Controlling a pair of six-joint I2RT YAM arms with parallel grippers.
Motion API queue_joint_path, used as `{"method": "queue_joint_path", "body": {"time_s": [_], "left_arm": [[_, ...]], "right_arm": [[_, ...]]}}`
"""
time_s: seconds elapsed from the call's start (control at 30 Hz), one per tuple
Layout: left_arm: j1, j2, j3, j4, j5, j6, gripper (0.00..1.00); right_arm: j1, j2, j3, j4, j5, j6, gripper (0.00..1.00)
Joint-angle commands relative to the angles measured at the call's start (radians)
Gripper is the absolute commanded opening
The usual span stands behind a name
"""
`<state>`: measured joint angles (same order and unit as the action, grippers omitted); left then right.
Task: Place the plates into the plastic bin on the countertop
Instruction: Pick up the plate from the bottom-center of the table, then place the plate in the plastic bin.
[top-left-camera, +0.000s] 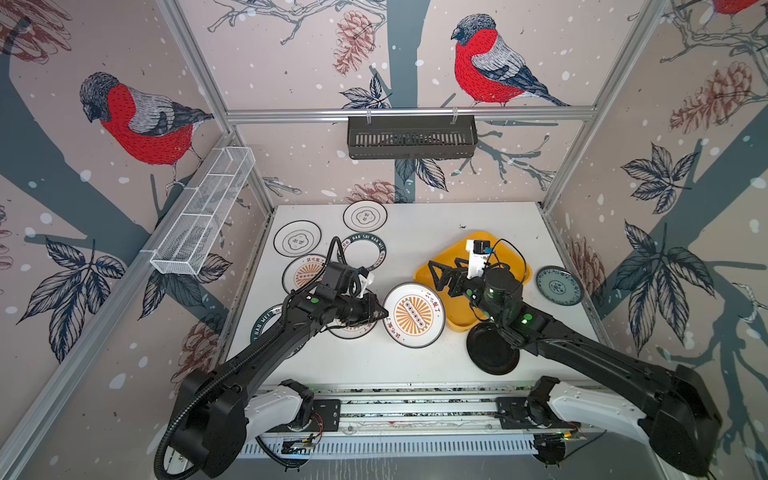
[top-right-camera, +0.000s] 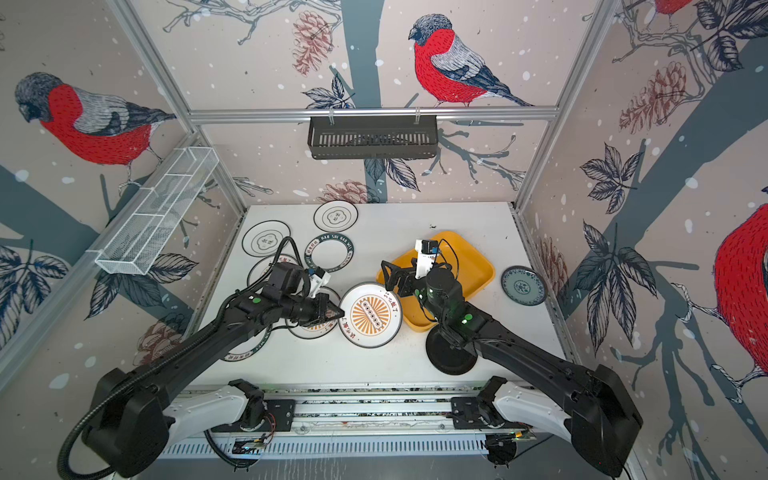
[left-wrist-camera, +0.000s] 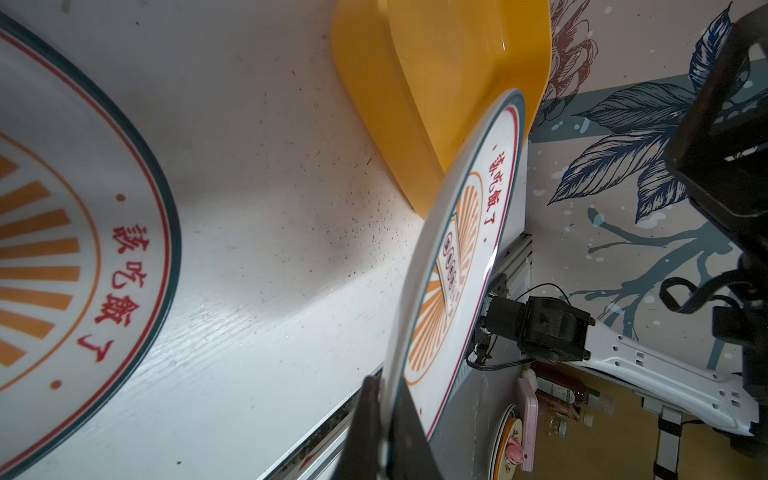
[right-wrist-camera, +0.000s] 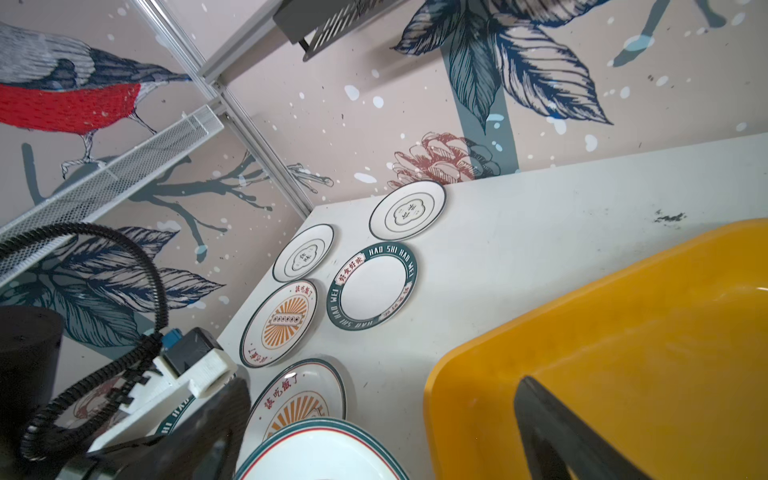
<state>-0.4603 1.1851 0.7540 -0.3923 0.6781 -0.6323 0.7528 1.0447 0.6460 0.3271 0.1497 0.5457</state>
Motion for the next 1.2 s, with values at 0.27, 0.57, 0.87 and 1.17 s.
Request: {"method": "queue_joint_path", "body": {"time_s": [0.27, 0.57, 0.87, 1.17], "left_arm": [[0.002, 0.220, 0.136, 0.365, 0.099, -0.135, 0.00], [-0.055, 0.461, 0.344, 0.407, 0.068, -0.141, 0.00], [-0.117, 0.716, 0.582, 0.406, 0.027, -0.151, 0.00], [-0.148, 0.893, 0.783, 0.288, -0.006, -0.086, 0.00]], "right_arm": [[-0.121, -0.115, -0.040, -0.038, 0.068, -0.006, 1.00], [-0.208, -0.156, -0.052, -0.076, 0.074, -0.004, 1.00], [-0.288, -0.167, -0.060, -0.107, 0.078, 0.014, 1.00], [-0.311, -0.230, -0.080, -0.154, 0.125, 0.008, 1.00]]}}
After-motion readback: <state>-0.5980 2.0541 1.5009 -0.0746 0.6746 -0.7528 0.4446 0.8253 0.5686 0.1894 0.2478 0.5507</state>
